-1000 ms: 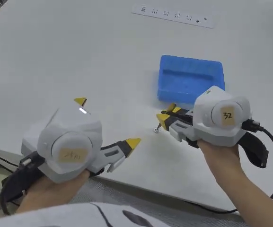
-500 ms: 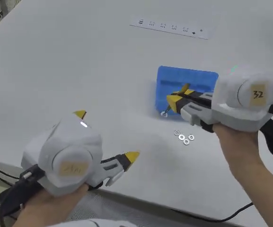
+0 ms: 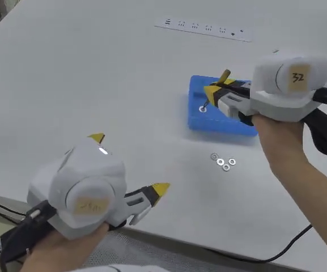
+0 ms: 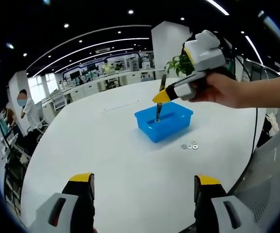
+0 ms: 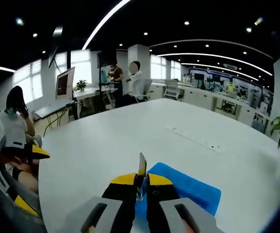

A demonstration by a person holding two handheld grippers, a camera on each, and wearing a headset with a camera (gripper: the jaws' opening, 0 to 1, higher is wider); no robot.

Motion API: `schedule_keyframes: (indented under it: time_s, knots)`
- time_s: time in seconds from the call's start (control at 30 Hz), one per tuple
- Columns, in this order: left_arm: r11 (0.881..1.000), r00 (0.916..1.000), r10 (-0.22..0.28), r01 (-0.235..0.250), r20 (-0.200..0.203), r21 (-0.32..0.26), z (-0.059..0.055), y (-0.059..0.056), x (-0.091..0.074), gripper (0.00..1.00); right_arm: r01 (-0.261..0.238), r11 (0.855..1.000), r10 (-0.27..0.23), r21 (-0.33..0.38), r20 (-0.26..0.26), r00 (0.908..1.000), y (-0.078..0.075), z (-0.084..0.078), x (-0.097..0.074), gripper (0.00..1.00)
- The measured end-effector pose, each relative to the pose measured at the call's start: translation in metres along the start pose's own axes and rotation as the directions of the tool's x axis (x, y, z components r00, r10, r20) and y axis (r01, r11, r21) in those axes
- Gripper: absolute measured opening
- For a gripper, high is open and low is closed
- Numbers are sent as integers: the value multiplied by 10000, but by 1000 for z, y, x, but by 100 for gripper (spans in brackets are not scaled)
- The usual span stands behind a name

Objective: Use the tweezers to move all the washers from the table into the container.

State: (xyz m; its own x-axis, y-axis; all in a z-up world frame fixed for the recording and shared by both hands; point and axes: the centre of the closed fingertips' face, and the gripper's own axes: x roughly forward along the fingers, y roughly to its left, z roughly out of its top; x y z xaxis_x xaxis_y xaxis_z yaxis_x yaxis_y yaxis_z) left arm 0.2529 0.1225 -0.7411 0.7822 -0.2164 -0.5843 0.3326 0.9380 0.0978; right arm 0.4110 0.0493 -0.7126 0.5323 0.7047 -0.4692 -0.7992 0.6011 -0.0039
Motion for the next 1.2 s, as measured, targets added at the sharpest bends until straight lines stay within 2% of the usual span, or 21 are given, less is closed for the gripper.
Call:
schedule_keyframes:
  time_s: [0.07, 0.2, 0.43, 0.93, 1.2]
  knots:
    - [10000, 10000, -31, 31, -6, 1, 0, 0, 0, 87, 143, 9999, -143, 20, -28, 9999, -3, -2, 4, 3]
    - [9999, 9999, -94, 95, -104, 48, -2, -2, 1, 87, 98, 9995, -88, 289, -343, 9994, -3, -13, 12, 3]
    - [10000, 10000, 51, -51, -85, 58, -1, 1, 0, 87, 7, 10000, -7, -3, -822, 9966, 5, -30, 20, 3]
    - [10000, 9999, 93, -93, -102, -13, -2, 3, -1, 87, -145, 9998, 125, -144, -1282, 9917, 12, -48, 24, 3]
    - [9999, 9999, 106, -106, -122, -30, -2, 3, -1, 88, -120, 9999, 117, -16, -1255, 9920, 11, -48, 23, 4]
